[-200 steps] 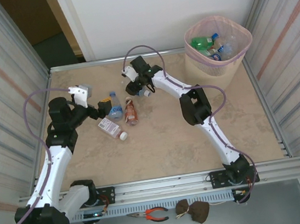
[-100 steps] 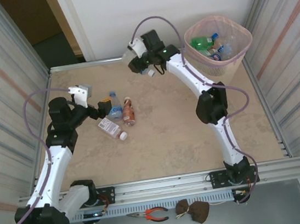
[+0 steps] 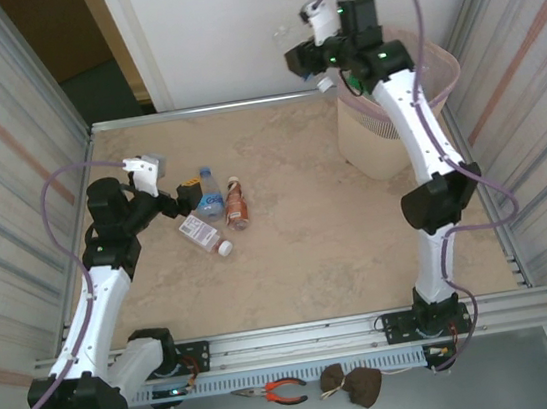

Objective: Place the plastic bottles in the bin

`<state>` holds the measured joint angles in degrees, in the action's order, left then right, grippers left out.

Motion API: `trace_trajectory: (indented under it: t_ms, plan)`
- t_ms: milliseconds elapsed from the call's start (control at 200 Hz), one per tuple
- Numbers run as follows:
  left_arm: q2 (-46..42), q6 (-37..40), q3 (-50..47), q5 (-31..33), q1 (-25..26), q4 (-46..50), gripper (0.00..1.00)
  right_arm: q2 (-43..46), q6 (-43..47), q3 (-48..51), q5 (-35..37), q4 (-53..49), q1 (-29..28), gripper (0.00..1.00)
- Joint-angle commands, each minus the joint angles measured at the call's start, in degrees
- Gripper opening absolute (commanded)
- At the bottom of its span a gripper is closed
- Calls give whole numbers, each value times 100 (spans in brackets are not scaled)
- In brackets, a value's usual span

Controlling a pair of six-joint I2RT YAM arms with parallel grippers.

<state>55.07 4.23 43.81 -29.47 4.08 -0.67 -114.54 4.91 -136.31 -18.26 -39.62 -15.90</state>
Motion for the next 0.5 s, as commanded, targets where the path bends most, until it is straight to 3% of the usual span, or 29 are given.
trace_trajectory:
  t_ms: [0,496]
  plan:
    - [-69,-45,102,-115,-47,-144,99,531,-202,193,-225,-118,366,61]
    - [-31,-77,96,-138,-45,-177,99,1428,-70,1965,-1015,-33,2054,61]
